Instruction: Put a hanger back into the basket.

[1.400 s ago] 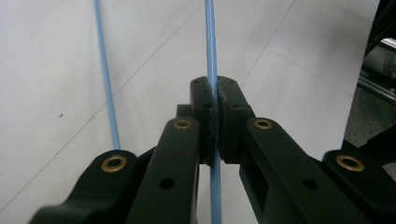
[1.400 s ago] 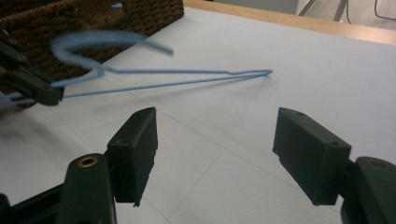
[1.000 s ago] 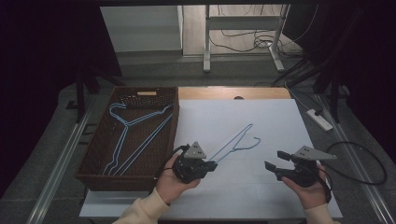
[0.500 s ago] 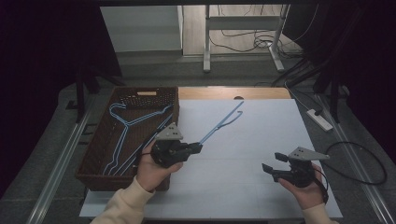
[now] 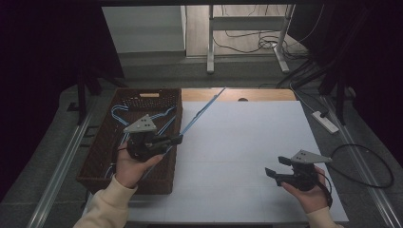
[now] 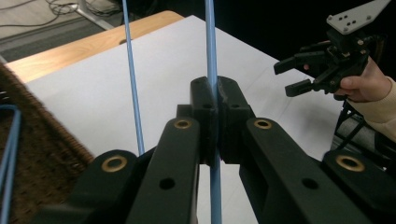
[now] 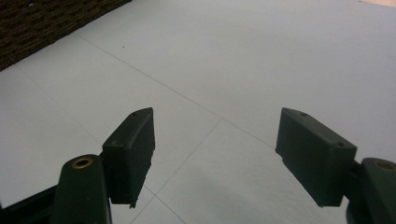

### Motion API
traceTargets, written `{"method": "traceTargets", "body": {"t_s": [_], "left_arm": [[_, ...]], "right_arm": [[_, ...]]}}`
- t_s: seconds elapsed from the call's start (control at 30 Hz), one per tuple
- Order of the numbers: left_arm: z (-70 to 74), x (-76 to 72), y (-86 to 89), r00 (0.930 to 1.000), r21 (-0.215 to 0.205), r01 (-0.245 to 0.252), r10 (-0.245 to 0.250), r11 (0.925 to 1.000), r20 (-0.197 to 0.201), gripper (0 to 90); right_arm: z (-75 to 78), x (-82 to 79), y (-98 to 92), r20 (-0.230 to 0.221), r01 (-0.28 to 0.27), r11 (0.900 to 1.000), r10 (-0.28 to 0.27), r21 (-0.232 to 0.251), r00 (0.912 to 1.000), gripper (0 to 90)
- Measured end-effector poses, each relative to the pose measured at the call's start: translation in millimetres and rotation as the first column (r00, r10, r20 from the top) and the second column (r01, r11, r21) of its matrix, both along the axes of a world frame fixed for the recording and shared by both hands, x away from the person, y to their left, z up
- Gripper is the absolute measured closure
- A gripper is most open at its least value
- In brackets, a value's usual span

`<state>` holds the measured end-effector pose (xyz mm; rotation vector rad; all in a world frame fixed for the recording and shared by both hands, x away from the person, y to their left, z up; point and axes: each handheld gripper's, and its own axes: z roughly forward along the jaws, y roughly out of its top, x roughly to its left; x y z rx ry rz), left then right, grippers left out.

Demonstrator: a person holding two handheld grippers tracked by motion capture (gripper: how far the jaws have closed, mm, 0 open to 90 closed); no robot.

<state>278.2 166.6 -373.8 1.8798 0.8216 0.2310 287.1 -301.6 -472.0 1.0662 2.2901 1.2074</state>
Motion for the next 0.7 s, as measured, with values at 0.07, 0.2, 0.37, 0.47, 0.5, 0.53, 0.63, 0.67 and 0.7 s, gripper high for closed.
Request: {"method": "traceTargets", "body": {"t_s": [0.07, 0.2, 0.37, 0.47, 0.5, 0.53, 0.63, 0.67, 0.7], "left_arm": [[-0.5, 0.9, 6.8, 0.9999, -0.008, -0.012, 0.012, 0.9999, -0.002, 86.4], [-3.3, 3.9, 22.0, 0.9994, -0.036, -0.031, 0.03, 0.9989, -0.017, 86.4], [-3.3, 6.1, 38.9, 0.9982, -0.036, -0.058, 0.057, 0.9977, -0.014, 86.4], [-3.0, 7.7, 50.4, 0.9973, -0.036, -0.074, 0.073, 0.9967, -0.012, 86.4], [-3.1, 8.2, 54.3, 0.9968, -0.037, -0.08, 0.079, 0.9961, -0.013, 86.4], [-3.2, 8.9, 58.3, 0.9963, -0.04, -0.086, 0.085, 0.9955, -0.014, 86.4], [-4.1, 11.9, 70.3, 0.9948, -0.042, -0.101, 0.101, 0.9939, -0.016, 86.4], [-4.7, 13.3, 74.1, 0.9944, -0.039, -0.105, 0.104, 0.9937, -0.018, 86.4], [-5.7, 14.5, 77.5, 0.9938, -0.04, -0.11, 0.109, 0.9932, -0.021, 86.5]], "right_arm": [[-0.3, -0.1, 0.1, -0.001, 0.0, 1.0, 0.0, -0.001, 1.0, 28.8], [-0.8, 0.1, 0.3, -0.004, 0.001, 1.0, -0.001, -0.004, 1.0, 28.8], [-1.1, 0.2, 0.3, -0.005, 0.002, 1.0, -0.002, -0.004, 1.0, 28.8], [-1.1, 0.1, 0.2, -0.004, 0.005, 1.0, -0.005, -0.005, 1.0, 28.7], [-1.1, 0.1, 0.3, -0.004, 0.006, 1.0, -0.006, -0.004, 1.0, 28.7], [-1.2, 0.2, 0.3, -0.004, 0.005, 1.0, -0.005, -0.006, 1.0, 28.7], [-1.3, 0.3, 0.4, -0.005, 0.005, 1.0, -0.005, -0.007, 1.0, 28.7], [-1.4, 0.3, 0.3, -0.005, 0.006, 1.0, -0.006, -0.008, 1.0, 28.7], [-1.4, 0.4, 0.4, -0.005, 0.006, 1.0, -0.006, -0.008, 1.0, 28.7]]}}
